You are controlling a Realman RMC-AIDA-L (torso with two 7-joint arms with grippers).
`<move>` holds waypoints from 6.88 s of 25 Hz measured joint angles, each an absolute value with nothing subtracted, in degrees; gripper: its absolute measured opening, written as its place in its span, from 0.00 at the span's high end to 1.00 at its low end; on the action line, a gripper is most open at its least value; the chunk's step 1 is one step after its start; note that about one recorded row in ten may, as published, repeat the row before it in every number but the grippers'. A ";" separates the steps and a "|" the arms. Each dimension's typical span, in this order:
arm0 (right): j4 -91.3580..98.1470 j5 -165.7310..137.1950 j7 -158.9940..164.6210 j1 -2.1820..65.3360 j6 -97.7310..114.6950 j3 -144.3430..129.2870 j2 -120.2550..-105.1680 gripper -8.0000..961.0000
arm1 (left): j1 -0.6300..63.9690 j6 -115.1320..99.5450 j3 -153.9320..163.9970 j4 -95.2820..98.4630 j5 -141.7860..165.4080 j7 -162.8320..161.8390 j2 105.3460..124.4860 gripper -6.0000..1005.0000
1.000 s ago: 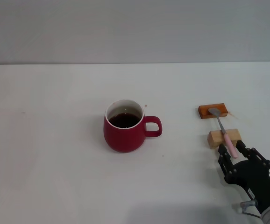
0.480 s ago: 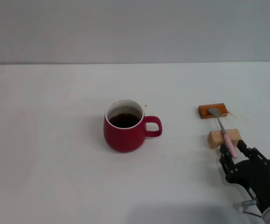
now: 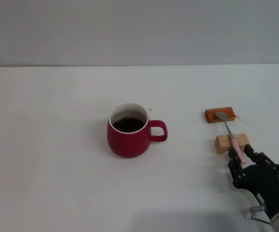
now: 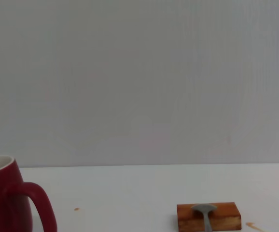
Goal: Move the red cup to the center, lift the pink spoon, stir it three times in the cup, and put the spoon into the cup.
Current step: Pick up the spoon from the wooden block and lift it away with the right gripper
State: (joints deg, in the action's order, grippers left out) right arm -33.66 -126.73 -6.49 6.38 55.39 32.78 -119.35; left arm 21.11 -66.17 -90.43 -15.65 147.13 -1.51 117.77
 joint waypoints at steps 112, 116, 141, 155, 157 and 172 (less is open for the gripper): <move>-33.98 -125.15 -6.94 6.94 53.89 33.05 -119.18 0.82 | 18.28 -69.43 -90.35 -18.46 147.22 -2.02 117.95 0.16; -33.84 -125.15 -6.94 7.08 53.79 33.06 -119.18 0.82 | 18.28 -69.43 -90.35 -18.46 147.30 -2.02 117.95 0.16; -36.02 -125.15 -12.01 6.56 54.23 34.67 -119.04 0.83 | 18.29 -69.31 -90.35 -18.46 147.30 -2.02 117.88 0.16; -39.65 -125.15 -16.55 4.75 54.33 37.29 -118.74 0.83 | 18.28 -69.35 -90.35 -18.45 147.30 -2.02 117.77 0.16; -39.97 -125.15 -16.58 4.63 54.33 37.66 -118.65 0.83 | 18.28 -69.35 -90.35 -18.46 147.30 -2.02 117.77 0.16; -42.92 -125.23 -20.90 3.89 53.78 39.26 -118.68 0.83 | 17.79 -69.39 -90.35 -18.45 147.30 -2.03 117.77 0.16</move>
